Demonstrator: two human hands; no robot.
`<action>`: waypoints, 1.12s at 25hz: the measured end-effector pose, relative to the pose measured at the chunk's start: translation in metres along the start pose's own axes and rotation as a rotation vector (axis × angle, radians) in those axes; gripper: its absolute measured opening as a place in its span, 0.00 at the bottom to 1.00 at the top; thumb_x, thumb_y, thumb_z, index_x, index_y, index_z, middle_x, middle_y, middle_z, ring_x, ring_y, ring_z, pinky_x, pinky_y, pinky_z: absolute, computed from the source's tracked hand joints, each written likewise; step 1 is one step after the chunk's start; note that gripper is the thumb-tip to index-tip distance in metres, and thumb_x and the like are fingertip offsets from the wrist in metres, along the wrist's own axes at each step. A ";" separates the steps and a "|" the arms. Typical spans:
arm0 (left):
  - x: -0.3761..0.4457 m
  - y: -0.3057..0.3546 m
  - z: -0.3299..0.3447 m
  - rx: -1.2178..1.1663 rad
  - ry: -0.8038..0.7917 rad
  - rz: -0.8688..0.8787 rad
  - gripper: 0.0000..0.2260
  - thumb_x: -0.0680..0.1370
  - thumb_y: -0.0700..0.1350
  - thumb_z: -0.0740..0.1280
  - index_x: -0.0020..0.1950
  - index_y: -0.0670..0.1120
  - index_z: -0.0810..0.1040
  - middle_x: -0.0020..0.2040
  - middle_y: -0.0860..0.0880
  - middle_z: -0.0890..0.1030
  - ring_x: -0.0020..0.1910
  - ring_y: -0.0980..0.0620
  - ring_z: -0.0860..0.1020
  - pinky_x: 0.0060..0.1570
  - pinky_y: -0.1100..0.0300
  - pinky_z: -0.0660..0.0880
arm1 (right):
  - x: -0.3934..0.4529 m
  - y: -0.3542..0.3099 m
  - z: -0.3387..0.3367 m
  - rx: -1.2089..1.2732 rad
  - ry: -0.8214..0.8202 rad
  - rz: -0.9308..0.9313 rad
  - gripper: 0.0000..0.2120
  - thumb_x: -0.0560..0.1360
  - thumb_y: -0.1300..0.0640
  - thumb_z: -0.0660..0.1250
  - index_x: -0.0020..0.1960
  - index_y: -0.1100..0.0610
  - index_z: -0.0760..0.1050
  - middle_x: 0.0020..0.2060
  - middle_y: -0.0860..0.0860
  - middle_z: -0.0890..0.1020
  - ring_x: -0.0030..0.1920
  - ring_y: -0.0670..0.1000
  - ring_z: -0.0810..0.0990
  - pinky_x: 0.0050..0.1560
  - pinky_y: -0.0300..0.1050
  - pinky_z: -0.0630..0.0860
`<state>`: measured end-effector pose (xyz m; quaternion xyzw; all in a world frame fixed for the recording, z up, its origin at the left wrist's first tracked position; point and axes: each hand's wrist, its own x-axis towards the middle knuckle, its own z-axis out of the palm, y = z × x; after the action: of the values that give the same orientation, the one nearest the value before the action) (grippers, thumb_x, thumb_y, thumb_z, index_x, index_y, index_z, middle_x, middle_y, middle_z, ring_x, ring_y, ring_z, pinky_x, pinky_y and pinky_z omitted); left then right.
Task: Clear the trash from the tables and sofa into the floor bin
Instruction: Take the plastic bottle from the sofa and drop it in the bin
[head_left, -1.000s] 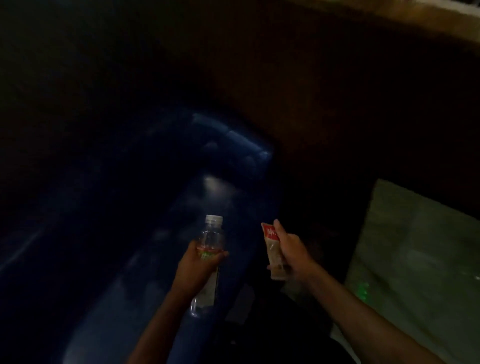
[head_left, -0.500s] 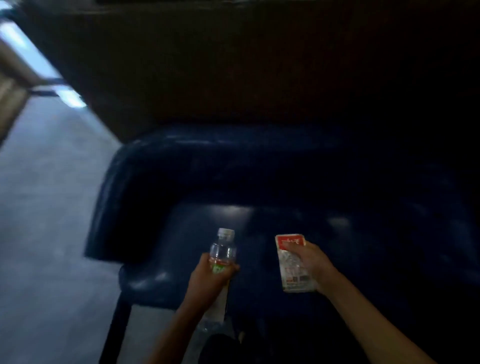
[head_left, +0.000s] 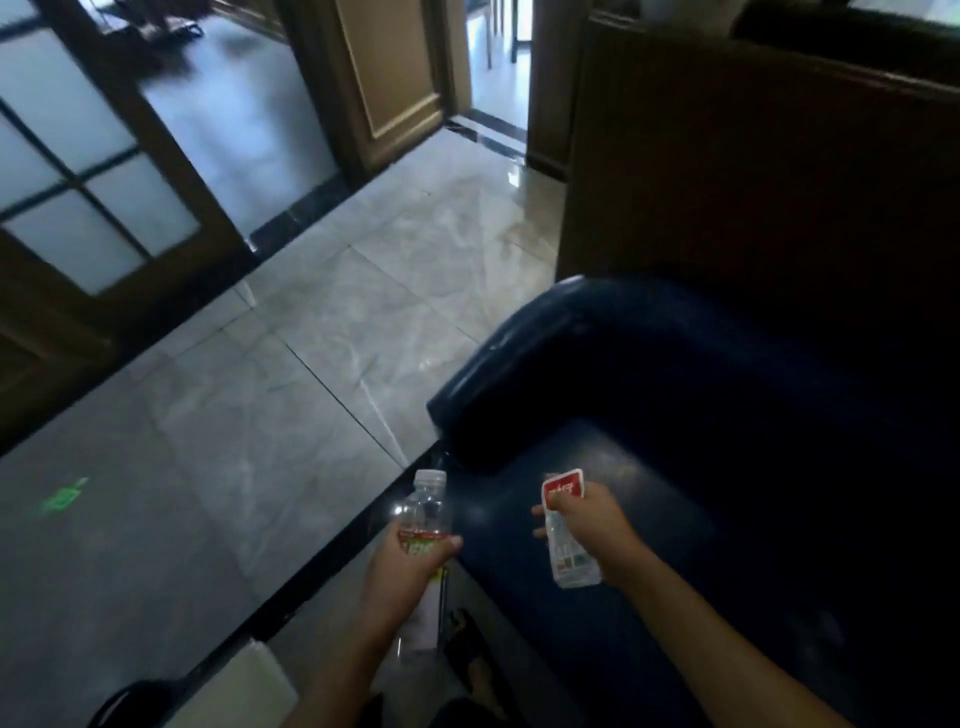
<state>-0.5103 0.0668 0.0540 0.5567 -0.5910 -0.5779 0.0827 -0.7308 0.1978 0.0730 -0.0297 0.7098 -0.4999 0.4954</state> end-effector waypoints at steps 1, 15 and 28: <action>0.013 -0.003 -0.022 -0.011 0.022 -0.021 0.27 0.57 0.61 0.79 0.51 0.53 0.78 0.44 0.52 0.86 0.44 0.54 0.84 0.45 0.56 0.79 | 0.009 -0.011 0.028 -0.031 -0.029 -0.005 0.11 0.78 0.62 0.62 0.60 0.56 0.75 0.47 0.60 0.85 0.41 0.59 0.86 0.40 0.51 0.83; 0.049 -0.082 -0.234 -0.497 0.511 -0.227 0.28 0.54 0.63 0.80 0.48 0.54 0.77 0.40 0.53 0.86 0.39 0.56 0.84 0.41 0.58 0.79 | 0.052 -0.095 0.357 -0.726 -0.324 -0.231 0.07 0.79 0.57 0.62 0.47 0.58 0.77 0.39 0.58 0.85 0.34 0.55 0.83 0.33 0.48 0.79; 0.048 -0.111 -0.355 -0.833 0.999 -0.484 0.19 0.65 0.52 0.81 0.49 0.50 0.79 0.41 0.50 0.85 0.36 0.54 0.84 0.34 0.62 0.76 | 0.089 -0.085 0.616 -1.171 -0.949 -0.430 0.04 0.77 0.53 0.63 0.48 0.48 0.76 0.39 0.52 0.84 0.36 0.52 0.85 0.35 0.45 0.82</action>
<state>-0.2027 -0.1472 0.0545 0.7941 -0.0704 -0.4332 0.4205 -0.3632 -0.3115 0.0703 -0.6335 0.5488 -0.0631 0.5417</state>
